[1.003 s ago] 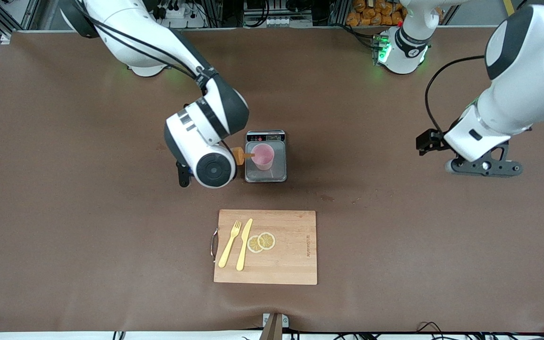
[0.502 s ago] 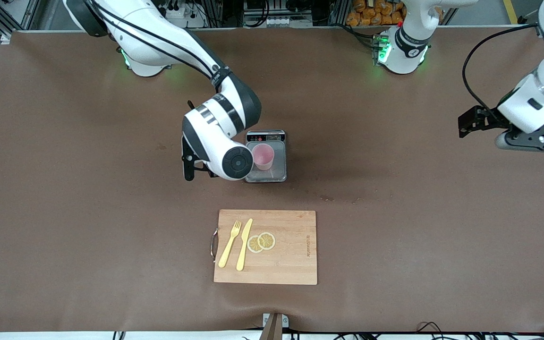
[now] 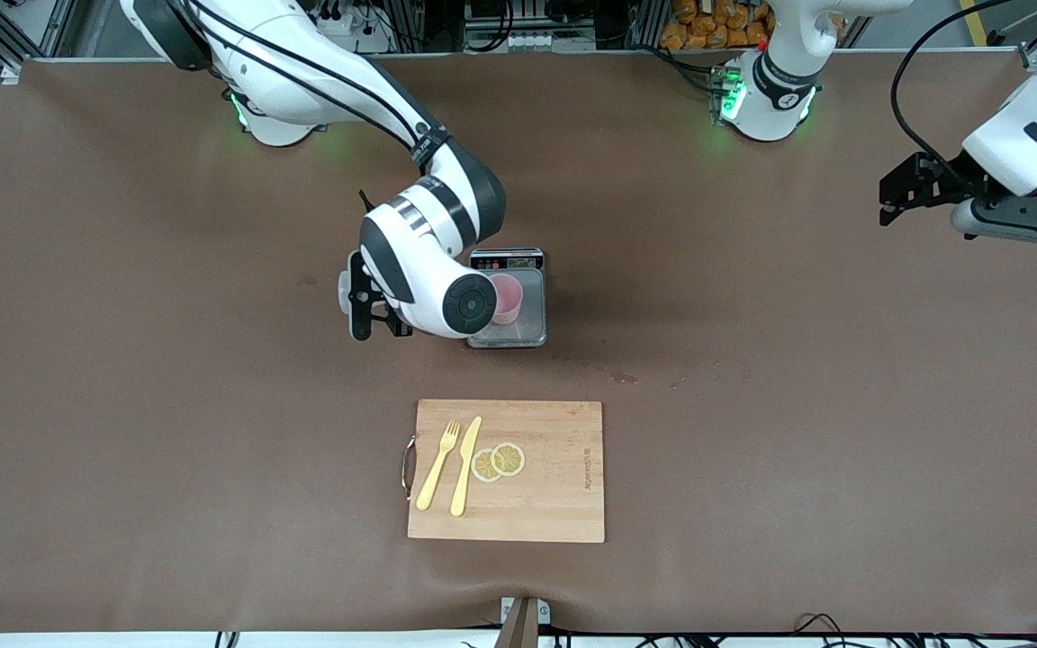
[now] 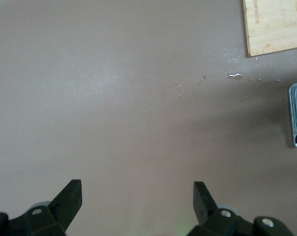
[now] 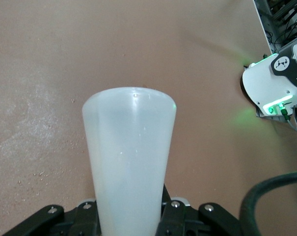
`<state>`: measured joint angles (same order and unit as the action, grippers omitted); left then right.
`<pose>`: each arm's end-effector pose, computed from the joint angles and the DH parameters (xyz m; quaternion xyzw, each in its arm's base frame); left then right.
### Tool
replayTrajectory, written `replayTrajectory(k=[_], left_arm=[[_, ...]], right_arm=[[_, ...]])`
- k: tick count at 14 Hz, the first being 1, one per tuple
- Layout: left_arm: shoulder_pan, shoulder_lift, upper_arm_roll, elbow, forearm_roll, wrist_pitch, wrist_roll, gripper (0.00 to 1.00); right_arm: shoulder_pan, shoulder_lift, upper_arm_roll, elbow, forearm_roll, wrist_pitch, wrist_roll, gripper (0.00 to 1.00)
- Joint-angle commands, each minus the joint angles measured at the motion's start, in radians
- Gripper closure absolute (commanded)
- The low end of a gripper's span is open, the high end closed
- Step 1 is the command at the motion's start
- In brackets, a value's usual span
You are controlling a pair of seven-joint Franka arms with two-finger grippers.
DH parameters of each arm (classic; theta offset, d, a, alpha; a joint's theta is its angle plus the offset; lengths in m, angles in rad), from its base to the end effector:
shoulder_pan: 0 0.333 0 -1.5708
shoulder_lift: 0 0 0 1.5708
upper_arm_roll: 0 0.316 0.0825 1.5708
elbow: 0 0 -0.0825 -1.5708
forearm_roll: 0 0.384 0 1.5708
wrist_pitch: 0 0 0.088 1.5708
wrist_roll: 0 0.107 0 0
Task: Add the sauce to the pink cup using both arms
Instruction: 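Tilt the bottle with the right gripper and squeeze sauce into the cup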
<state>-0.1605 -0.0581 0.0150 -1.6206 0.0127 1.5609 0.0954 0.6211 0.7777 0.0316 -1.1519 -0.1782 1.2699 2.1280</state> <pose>0.5297 -0.0760 0.6318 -0.9927 0.1201 0.0007 0.0059 0.5522 0.3866 0.3058 0.6994 -0.6331 0.0178 0.3314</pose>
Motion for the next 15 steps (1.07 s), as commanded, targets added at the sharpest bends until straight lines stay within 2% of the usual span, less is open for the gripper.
replayTrajectory(k=[1, 3, 5, 8, 15], left_arm=[[-0.001, -0.046, 0.01, -0.001, -0.011, -0.03, 0.029, 0.0], [0.001, -0.043, 0.003, 0.004, -0.014, -0.051, 0.004, 0.0], [0.004, -0.029, 0.013, 0.033, -0.014, -0.051, -0.01, 0.0], [0.006, -0.028, 0.013, 0.057, -0.01, -0.07, -0.057, 0.0], [0.009, 0.006, 0.005, 0.047, -0.013, -0.077, -0.065, 0.0]], right_arm=[[0.019, -0.012, -0.004, -0.002, -0.032, -0.032, 0.015, 0.73], [0.023, -0.011, -0.004, -0.002, -0.03, -0.032, 0.015, 0.82], [0.023, -0.011, -0.004, -0.002, -0.027, -0.032, 0.015, 1.0], [0.019, -0.008, -0.004, 0.0, -0.029, -0.032, 0.015, 1.0], [0.012, -0.003, -0.004, 0.009, -0.024, -0.023, 0.039, 1.0]])
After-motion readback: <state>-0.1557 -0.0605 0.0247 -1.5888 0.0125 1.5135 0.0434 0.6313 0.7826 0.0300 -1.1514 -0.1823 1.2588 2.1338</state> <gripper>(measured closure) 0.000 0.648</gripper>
